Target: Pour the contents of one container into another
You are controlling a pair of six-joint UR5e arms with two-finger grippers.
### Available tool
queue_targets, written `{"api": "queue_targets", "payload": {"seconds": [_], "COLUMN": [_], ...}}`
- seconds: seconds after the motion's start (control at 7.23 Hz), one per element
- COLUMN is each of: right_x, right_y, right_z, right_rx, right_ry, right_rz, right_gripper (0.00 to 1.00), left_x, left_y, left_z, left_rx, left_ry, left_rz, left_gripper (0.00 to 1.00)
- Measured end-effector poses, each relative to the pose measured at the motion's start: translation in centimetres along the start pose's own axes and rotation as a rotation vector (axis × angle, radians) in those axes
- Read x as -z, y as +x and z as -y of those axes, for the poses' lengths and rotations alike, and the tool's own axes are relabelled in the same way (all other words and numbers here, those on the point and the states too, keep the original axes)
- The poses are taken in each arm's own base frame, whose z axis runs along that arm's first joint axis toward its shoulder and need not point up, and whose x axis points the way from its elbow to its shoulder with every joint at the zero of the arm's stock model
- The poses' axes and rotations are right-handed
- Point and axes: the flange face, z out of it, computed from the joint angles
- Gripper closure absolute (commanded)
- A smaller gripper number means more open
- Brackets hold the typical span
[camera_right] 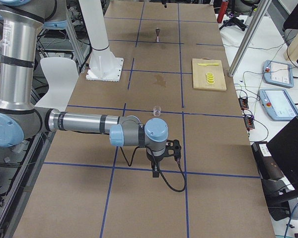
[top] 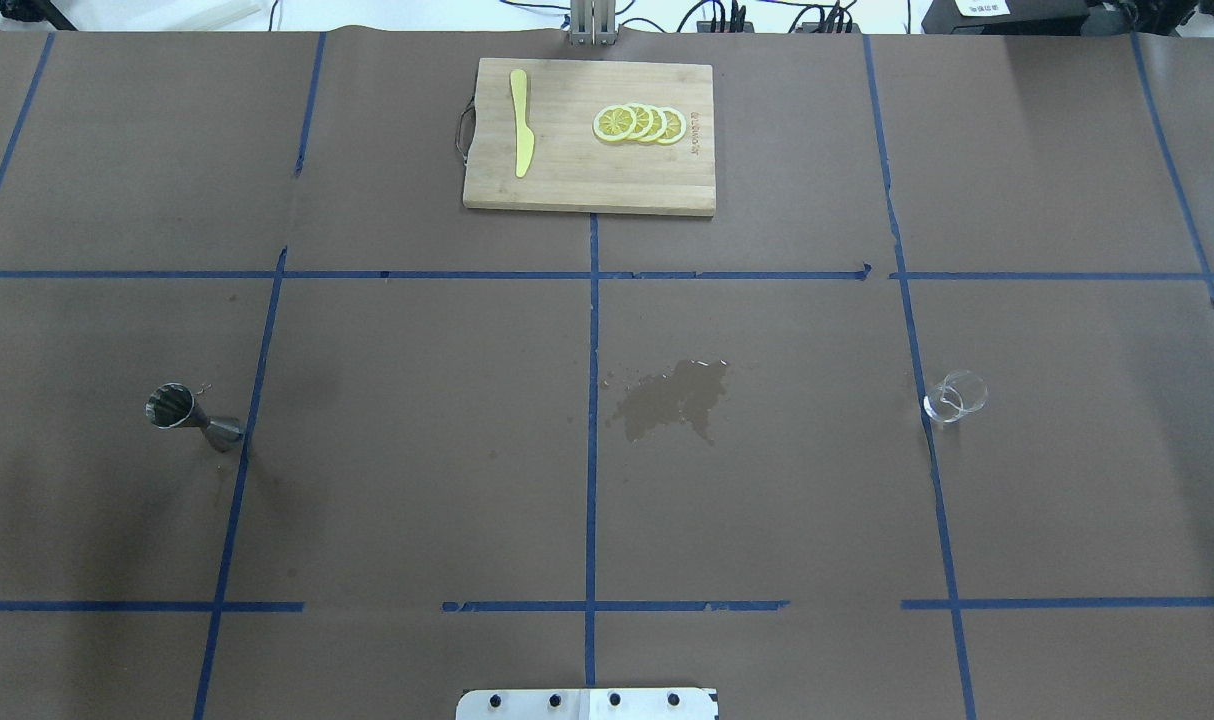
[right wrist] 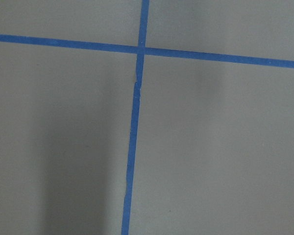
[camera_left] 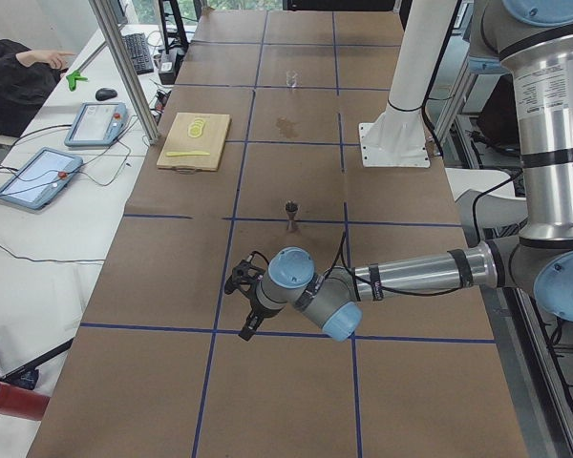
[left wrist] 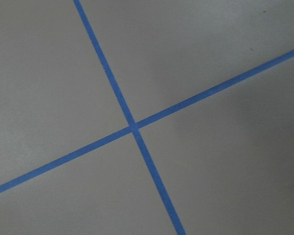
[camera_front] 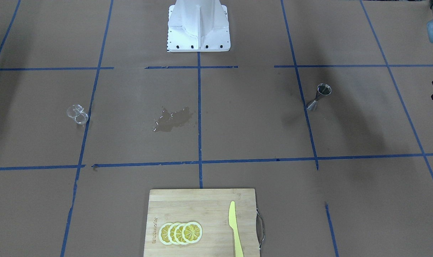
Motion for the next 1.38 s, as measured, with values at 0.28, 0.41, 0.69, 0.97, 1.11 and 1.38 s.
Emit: {"api": "queue_targets", "payload": {"seconds": [0.28,0.41,0.69,0.97,1.11,1.38], "right_x": [-0.2,-0.3,-0.3,-0.5,-0.6,-0.6], "right_y": [0.2,0.3,0.2,0.4,0.4,0.5], "right_z": [-0.1,-0.1,-0.1,-0.1,-0.1,-0.2], "right_rx": [-0.004,-0.002,0.006,0.003,0.001,-0.005], "right_ry": [-0.005,-0.007,-0.006,-0.010,-0.011,-0.012], "right_rz": [0.003,0.006,0.009,0.008,0.008,0.008], "right_gripper": [0.00,0.00,0.00,0.00,0.00,0.00], "left_x": [-0.1,-0.1,-0.2,-0.3,-0.4,-0.8], "left_y": [-0.5,-0.6,-0.8,-0.9,-0.9,-1.3], "left_z": [-0.5,-0.9,-1.7,-1.9,-2.1,-2.6], "left_rx": [0.011,0.015,0.020,0.022,0.025,0.035], "left_ry": [-0.004,-0.008,-0.015,-0.021,-0.024,-0.037], "left_rz": [0.005,0.008,0.013,0.014,0.015,0.014], "left_gripper": [0.00,0.00,0.00,0.00,0.00,0.00]}}
